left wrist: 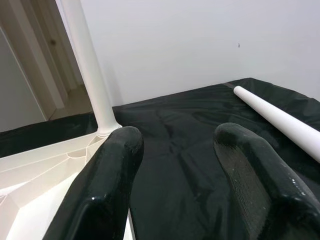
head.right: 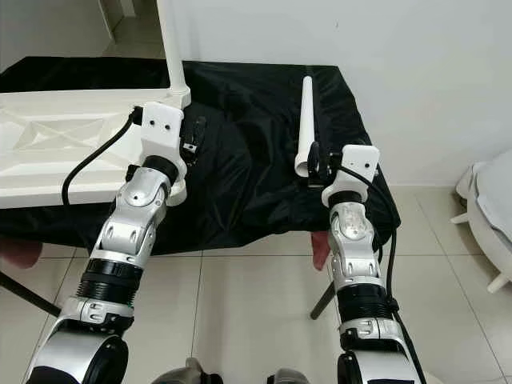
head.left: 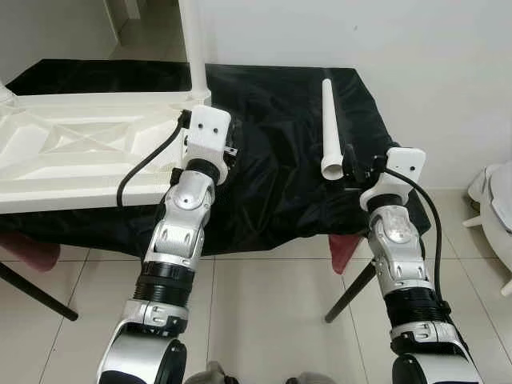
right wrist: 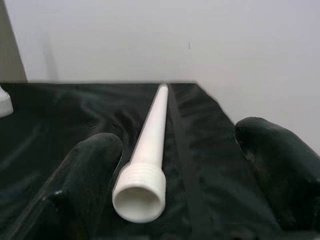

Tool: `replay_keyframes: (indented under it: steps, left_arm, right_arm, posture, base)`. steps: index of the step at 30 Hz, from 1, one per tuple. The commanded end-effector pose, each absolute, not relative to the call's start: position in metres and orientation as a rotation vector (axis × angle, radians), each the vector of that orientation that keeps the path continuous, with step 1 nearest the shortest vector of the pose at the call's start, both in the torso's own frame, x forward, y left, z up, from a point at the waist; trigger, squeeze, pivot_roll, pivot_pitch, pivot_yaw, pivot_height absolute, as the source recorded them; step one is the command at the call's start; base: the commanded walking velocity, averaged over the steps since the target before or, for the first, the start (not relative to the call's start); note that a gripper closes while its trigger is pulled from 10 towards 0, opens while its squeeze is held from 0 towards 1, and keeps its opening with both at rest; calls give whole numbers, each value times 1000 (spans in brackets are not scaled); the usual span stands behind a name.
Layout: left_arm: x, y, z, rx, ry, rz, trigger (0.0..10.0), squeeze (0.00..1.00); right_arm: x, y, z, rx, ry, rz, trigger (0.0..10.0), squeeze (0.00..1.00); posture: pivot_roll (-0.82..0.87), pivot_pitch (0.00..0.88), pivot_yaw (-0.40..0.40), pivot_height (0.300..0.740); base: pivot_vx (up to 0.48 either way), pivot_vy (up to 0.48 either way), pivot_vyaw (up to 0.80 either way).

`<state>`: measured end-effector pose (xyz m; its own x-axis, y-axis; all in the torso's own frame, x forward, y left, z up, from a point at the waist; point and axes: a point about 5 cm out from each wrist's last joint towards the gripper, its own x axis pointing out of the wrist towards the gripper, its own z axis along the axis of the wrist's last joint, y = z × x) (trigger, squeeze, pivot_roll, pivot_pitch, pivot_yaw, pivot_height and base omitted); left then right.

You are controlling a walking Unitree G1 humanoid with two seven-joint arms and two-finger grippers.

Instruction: Building children table

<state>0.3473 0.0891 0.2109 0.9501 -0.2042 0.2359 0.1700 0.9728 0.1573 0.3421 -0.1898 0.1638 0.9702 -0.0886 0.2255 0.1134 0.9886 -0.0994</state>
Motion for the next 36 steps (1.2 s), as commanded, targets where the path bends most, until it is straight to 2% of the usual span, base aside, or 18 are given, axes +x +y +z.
replay_keyframes:
  steps: [1,3,4,8,16,19,36]
  left_arm:
    - [348,92,211,139,-256,-157,10000,0]
    - [348,92,211,139,-256,-157,10000,0]
    - [346,86,212,137,-259,-186,10000,0]
    - [342,81,212,137,-259,-207,10000,0]
    - [339,69,223,154,-293,-245,10000,0]
    - [336,66,229,164,-312,-251,10000,0]
    - [315,56,223,188,-272,-302,10000,0]
  right_arm:
    - [347,-195,162,-99,-180,-132,10000,0]
    - [347,-195,162,-99,-180,-132,10000,0]
    - [360,-197,161,-55,-131,-141,10000,0]
    - [371,-196,165,-35,-113,-161,10000,0]
    - [388,-185,179,11,-99,-111,10000,0]
    - [394,-180,185,31,-96,-78,10000,0]
    - [406,-167,197,103,-74,-41,10000,0]
  posture:
    - [-50,0,34,740]
    - [-50,0,34,740]
    - [-50,0,34,740]
    - [-43,0,28,740]
    - [1,0,0,740]
    - [36,47,-16,740]
    - [105,138,-18,740]
  base:
    - [0,0,0]
    - [0,0,0]
    - [0,0,0]
    - [0,0,0]
    - [0,0,0]
    - [0,0,0]
    - [0,0,0]
